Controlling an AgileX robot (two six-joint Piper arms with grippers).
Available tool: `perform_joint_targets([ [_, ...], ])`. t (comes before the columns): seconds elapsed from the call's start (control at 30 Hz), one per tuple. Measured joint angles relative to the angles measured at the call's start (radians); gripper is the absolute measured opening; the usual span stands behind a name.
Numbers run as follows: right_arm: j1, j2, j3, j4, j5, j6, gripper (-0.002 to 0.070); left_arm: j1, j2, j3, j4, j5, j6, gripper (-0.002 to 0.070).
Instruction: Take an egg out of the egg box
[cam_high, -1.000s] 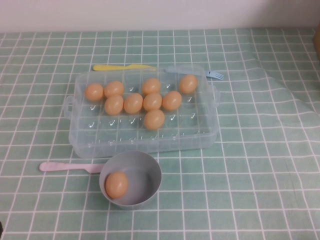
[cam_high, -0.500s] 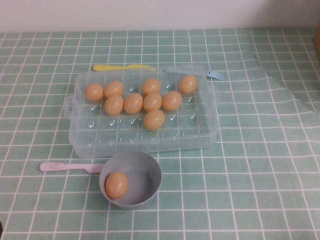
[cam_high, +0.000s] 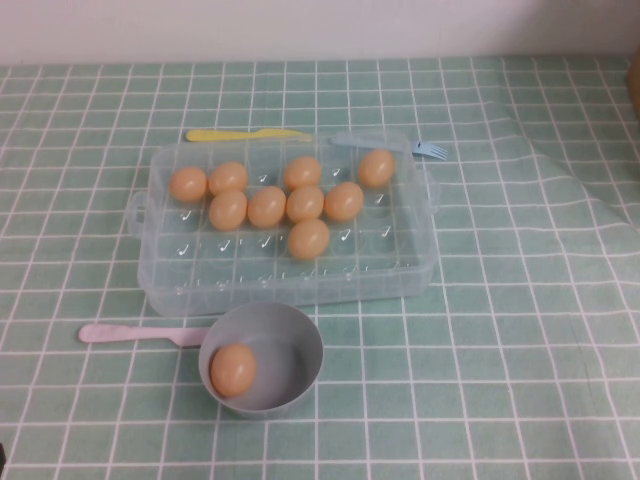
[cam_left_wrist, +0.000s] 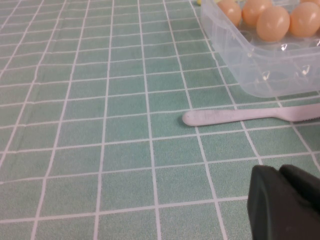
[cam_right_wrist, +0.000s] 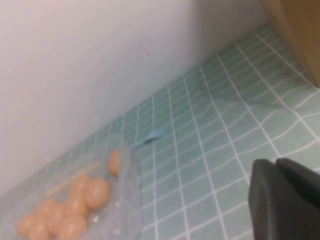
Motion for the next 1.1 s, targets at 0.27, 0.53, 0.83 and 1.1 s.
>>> perform_joint_targets([
  [0.27,0.0,0.0,0.0,0.165,-0.09,0.0,-0.0017,0.0,0.0,0.0,0.0,0.0,0.0,-0.0004],
  [0.53,0.0,0.029,-0.093,0.165,0.07,0.0,-0.0017,0.0,0.0,0.0,0.0,0.0,0.0,-0.0004],
  [0.83,0.0,0.444,-0.423,-0.028,0.522,-0.043,-0.0017,0.0,0.0,0.0,0.0,0.0,0.0,-0.0004],
  [1.1,0.0,0.865,-0.697,-0.053,0.739,-0.214,-0.0017,0.0,0.0,0.0,0.0,0.0,0.0,-0.0004],
])
